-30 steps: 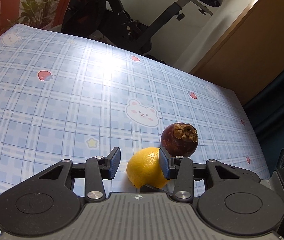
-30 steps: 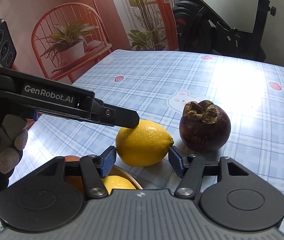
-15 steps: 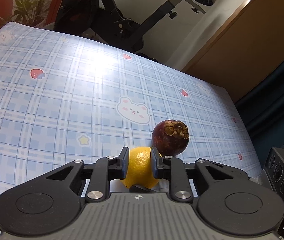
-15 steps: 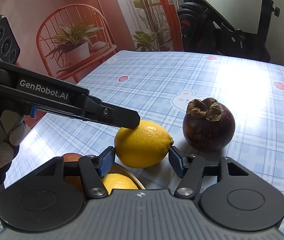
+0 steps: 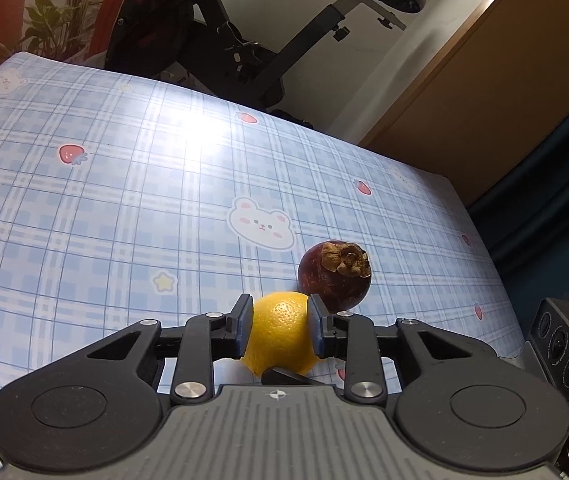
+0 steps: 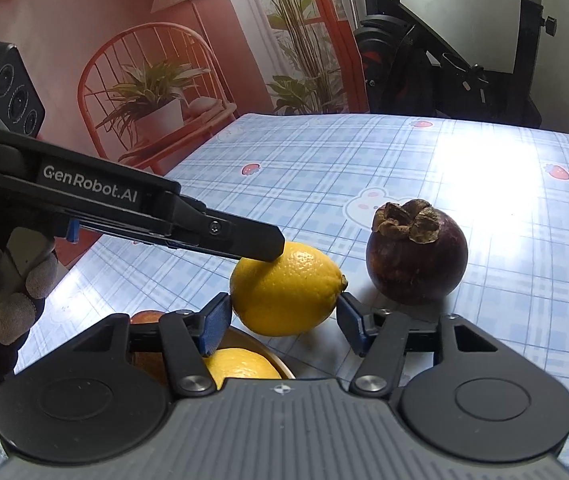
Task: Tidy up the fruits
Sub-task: 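Carry the lemon in the left tool onto the plate and release it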
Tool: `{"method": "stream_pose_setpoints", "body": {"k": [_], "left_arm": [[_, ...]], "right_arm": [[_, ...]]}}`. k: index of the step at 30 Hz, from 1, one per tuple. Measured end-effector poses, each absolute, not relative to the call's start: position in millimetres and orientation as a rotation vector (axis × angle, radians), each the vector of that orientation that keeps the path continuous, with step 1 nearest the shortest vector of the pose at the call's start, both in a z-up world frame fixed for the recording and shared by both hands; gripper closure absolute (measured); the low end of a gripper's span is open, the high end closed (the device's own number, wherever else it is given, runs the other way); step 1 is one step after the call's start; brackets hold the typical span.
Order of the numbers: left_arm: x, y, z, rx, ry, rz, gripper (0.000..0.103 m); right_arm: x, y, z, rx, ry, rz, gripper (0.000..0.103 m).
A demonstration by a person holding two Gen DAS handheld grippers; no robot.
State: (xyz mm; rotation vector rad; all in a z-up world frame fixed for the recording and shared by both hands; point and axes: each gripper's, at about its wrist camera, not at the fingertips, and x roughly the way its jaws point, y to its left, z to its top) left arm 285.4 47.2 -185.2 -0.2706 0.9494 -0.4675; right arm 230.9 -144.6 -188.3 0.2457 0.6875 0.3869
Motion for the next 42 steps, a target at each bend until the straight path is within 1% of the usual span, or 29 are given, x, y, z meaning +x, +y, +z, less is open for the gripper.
{"method": "stream_pose_setpoints", "body": {"k": [11,20,26,33,42], "left_arm": [[244.0,44.8,-141.9,-0.221,0.872,-0.441,0.072],[178.3,47.0,-114.1,-0.219,0.823,-0.438,0.072],[134.6,53.6,-118.2,-0.211,0.838,-0.427,0.072],[107.6,59.9,-130.8,-0.182,0.875,-0.416,0.072],[119.5,67.0,-157.5,-0.179,0.978,-0.419,0.072]], "right_arm": [[201.7,-139.2,-155.0,0.224,0.606,0.434,0.043],[146.0,-128.1,-128.0,0.212,0.558,0.492,0.043],[112.3,-110.6,-129.4,0.174,0.591,0.530,0.043],[96.9,-91.0,-141.0,0.176,0.681,0.547,0.043],[106.0,-81.4,-164.5,0.171,0.816,0.531,0.043]]}}
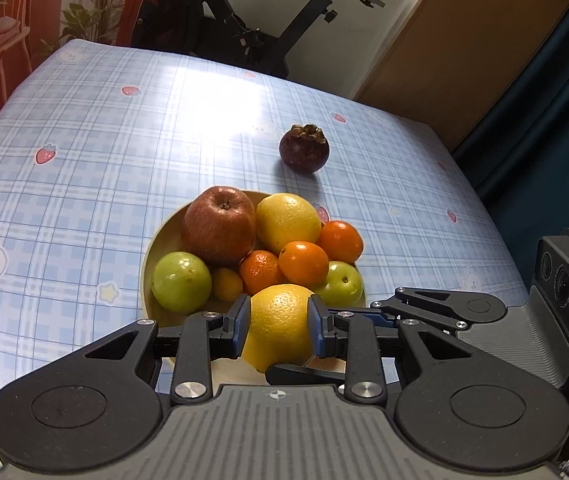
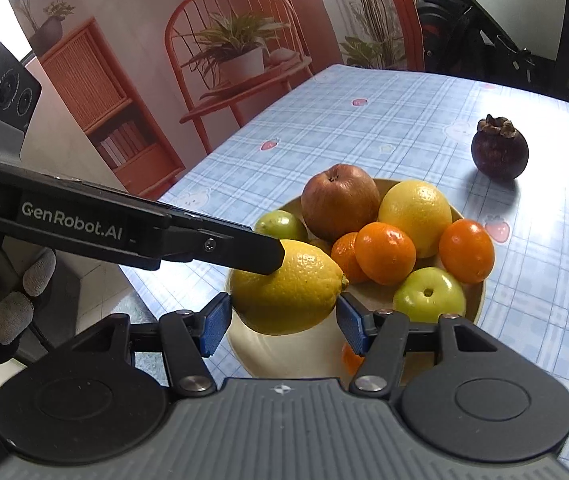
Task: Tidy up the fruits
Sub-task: 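Carry the lemon in the left tool onto the plate and release it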
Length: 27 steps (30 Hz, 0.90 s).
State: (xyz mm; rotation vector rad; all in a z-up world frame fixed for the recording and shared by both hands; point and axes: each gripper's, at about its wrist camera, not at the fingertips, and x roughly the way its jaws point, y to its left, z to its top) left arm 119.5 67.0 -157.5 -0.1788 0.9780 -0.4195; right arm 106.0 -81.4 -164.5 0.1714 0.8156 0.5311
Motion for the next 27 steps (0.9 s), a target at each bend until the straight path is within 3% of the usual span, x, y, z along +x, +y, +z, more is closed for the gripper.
{"method": "stream_pose_setpoints", "body": {"k": [27], "left_arm": [[152.5,72.2,-183.3,-0.230,1.027,-0.386,0.069]], "right_arm": [[132.7,-74.4,-184.0,0.138,0.819,0.558,0.040]]}}
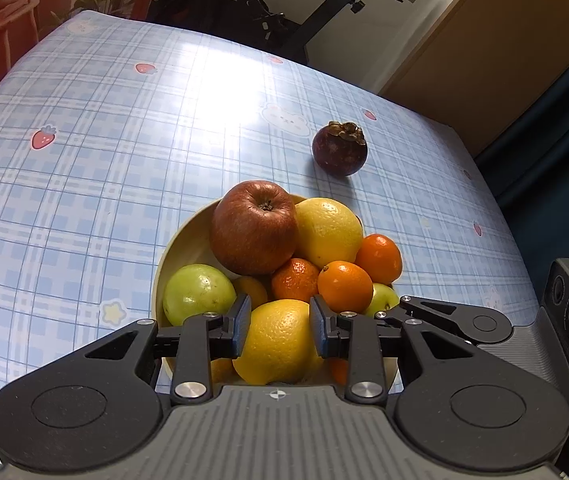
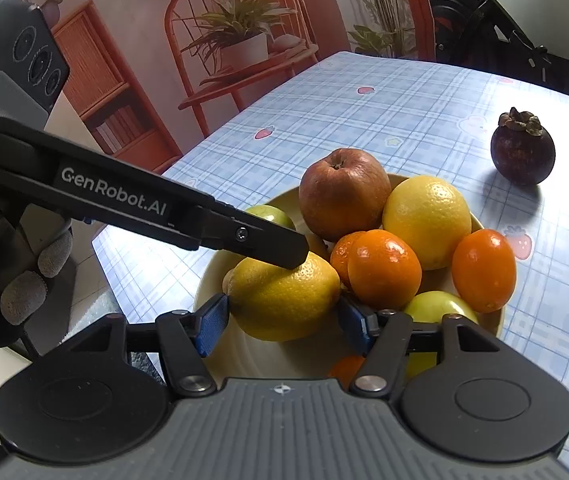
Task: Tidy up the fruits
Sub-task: 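Carry the lemon in the left tool onto the plate and release it, then lower the right tool onto the purple mangosteen and close it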
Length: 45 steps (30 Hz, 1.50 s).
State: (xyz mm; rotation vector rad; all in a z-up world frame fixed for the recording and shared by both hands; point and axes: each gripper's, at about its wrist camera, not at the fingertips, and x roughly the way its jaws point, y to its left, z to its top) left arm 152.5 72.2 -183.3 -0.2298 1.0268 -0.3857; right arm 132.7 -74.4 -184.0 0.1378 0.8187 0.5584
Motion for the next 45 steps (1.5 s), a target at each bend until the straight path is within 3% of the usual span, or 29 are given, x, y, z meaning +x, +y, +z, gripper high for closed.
{"method": "stream_pose_setpoints", "body": {"k": [9,22,39,42,45], "left_arm": [[147.3,68.7,-180.6,-0.220,1.022,-0.366,0.069],[124.8,72.5,-148.9,-0.244,0.919,-0.311,0.069],[172.4,21.1,-123.7,-0.218,0.819,-0.312,0.069],[183.8,19.8,-116.0,-0.249,0.782,-0.307,0.067],[200.7,17.3,-109.0,-0.251,0.751,-0.298,0.058]], "right_arm": [[132.2,-74.7,-181.3,0.135,0.830,0.561,0.040],[109.1,-92.5,-150.2,0.046,0.706,0.536,0.041],[142.9,-195.8,-137.4,0.109,0.561,0.251,0.041],[155.4,-209.7,-133.6,0.101,0.515,0.205,0.041],[172.1,-220.1,-130.2,0.096,0.478,0.204,0.041]]}}
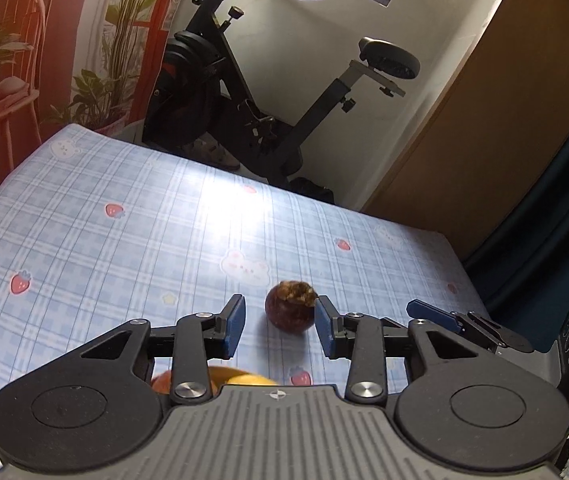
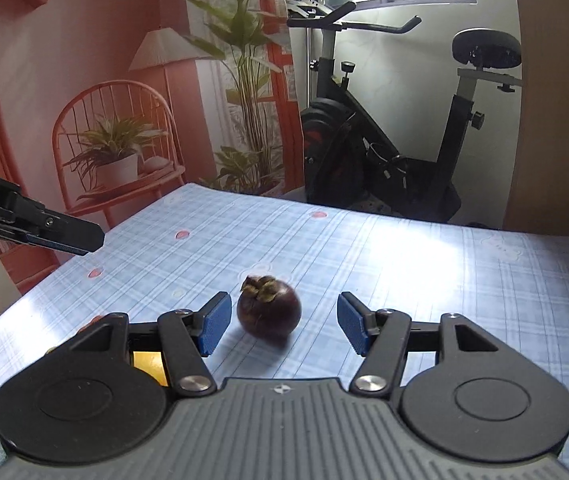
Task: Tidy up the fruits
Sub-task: 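Lower the right tool onto the purple mangosteen and close it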
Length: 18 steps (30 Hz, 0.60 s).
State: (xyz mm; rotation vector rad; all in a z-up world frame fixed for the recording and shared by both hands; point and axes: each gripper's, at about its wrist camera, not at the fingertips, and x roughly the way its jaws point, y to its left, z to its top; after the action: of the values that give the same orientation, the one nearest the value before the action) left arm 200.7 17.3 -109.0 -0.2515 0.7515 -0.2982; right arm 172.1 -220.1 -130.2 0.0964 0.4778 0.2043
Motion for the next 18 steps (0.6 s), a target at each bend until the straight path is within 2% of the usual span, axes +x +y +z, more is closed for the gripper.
{"method": "stream_pose_setpoints", "body": {"k": [5,14,18], "left_arm": [[228.9,8.8,-111.2,-0.207,0.747,-0.272,0.055],[269.6,-5.8,-135.2,-0.198,0.839,-0.310,0.054],[287.6,-15.9,-148.4,-0.202,0.883,-0.325,0.050]], "right_arm": [[200.6,-223.1,-136.5,0.053,0.446,0.242,0.032],[232.0,-213.2,-171.5,0.040,0.507,0.369,0.031],[243.5,-209.0,-187.3,0.038,0.547,0.386,0.031]]}}
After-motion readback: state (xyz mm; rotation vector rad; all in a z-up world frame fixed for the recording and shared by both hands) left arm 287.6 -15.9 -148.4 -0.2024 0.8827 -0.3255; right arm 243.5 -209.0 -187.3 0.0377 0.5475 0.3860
